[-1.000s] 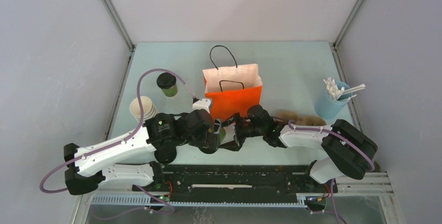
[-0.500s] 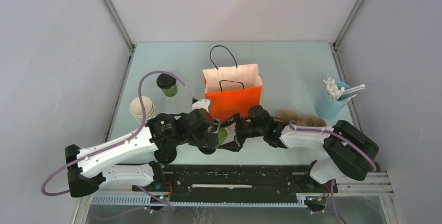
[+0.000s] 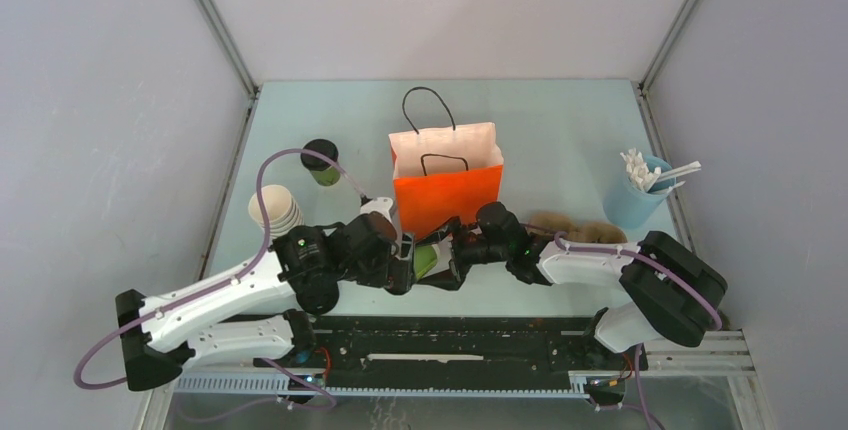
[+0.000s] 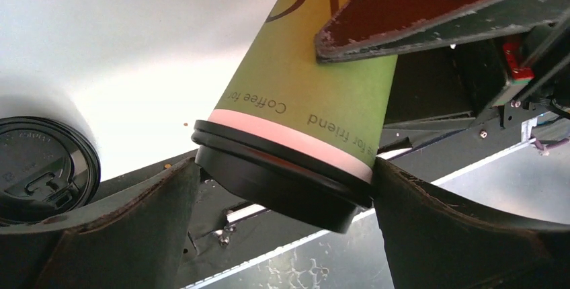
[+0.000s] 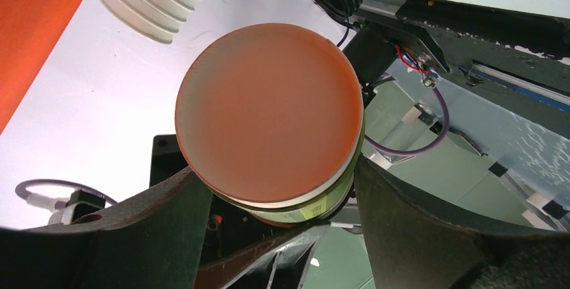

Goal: Pack the takeout coffee

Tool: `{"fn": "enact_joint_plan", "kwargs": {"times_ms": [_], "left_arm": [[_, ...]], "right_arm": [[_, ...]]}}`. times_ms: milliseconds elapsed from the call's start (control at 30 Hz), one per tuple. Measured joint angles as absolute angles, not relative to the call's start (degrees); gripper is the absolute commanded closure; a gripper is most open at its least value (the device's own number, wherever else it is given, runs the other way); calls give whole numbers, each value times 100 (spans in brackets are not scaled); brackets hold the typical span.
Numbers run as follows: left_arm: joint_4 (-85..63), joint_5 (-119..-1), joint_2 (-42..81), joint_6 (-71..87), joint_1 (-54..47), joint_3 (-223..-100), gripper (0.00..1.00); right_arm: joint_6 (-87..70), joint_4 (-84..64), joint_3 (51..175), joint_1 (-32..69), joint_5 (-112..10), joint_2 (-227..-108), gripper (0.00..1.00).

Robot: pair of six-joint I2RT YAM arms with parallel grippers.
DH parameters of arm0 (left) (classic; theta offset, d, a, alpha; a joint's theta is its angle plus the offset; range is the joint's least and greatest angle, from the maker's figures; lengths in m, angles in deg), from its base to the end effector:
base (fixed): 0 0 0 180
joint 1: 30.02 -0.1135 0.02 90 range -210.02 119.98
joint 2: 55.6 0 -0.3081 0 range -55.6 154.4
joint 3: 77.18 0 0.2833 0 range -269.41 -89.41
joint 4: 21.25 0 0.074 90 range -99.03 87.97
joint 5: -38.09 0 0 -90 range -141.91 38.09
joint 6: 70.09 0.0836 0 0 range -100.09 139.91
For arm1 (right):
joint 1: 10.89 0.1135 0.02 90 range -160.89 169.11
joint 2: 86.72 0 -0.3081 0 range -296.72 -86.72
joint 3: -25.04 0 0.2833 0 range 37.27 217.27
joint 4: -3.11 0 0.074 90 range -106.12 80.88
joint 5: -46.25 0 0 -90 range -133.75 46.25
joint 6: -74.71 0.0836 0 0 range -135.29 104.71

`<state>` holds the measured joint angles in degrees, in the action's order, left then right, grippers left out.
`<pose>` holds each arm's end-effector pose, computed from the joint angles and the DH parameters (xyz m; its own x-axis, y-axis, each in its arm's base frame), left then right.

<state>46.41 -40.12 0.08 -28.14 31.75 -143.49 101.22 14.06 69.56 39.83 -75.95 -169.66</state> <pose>0.1142 -0.1765 0.2895 -0.8676 0.0769 -0.4913 0.2462 0.9248 -0.2901 0.1760 0.2856 0.1764 -0.7236 0.3113 0.6160 0.6873 0.2437 0.6842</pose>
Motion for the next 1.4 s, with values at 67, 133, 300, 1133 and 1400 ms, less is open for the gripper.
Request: {"fn": "enact_joint_plan", "kwargs": {"times_ms": [67,133,300,1133,1400], "left_arm": [[4576,-4104,-3,-2814,3088,-14257,0],[4506,-4181,-30,-2812,3042,-14201,0],[4447,-4213,-34,-2784,3014,-14190,9],[6025,-3693,1664,-2500,3224,-15702,21],[6731,-3639,3695,-1903,3707,-17215,21]], "right_arm": [[10122,1445,6956,3983,-7591,-16966,19],[10122,1472,6956,3983,-7591,-16966,18],[10122,1546,6956,3994,-7589,-16966,18],[8461,-2836,7614,2958,-6826,-14583,0],[5556,-5737,9968,1668,-5250,-13254,0]]}}
